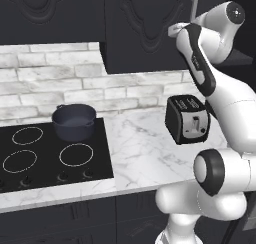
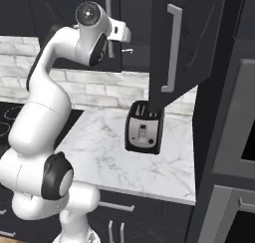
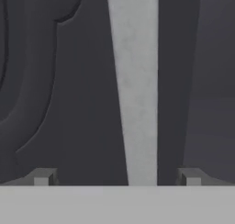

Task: Open the cabinet and move the ladle to the pot. Then close the cabinet.

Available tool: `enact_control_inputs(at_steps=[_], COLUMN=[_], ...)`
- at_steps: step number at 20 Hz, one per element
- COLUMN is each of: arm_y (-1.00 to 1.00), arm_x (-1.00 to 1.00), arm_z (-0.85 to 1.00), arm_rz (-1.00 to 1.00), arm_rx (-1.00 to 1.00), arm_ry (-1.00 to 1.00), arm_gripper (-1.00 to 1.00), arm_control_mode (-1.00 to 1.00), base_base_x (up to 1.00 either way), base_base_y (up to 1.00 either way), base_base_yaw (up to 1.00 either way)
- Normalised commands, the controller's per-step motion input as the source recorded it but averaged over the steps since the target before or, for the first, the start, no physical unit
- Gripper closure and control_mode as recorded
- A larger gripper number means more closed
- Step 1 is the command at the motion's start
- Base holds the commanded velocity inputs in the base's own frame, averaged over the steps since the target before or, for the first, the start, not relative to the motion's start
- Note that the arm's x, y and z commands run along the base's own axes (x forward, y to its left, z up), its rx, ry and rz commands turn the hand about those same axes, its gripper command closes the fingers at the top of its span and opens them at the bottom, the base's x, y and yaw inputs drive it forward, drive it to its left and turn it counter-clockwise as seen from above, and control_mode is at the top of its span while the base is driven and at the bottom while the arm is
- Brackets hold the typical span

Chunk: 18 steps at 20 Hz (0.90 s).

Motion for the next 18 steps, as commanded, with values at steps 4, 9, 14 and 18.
enact_control_inputs(at_steps=[4, 9, 14, 18], arm_y=[0.0, 0.0, 0.0, 0.0], arm_x=[0.33, 0.27, 0.23, 0.03], arm_z=[-0.16, -0.14, -0.1, 0.0], arm_rz=[0.03, 0.02, 0.0, 0.0], arm_rx=[0.0, 0.0, 0.0, 0.0], arm_ry=[0.0, 0.0, 0.0, 0.0], arm_gripper=[-1.0, -1.0, 1.0, 1.0], arm_control_mode=[-1.0, -1.0, -1.0, -1.0], base_base_x=[0.0, 0.0, 0.0, 0.0], base_base_y=[0.0, 0.0, 0.0, 0.0], base_base_yaw=[0.0, 0.0, 0.0, 0.0])
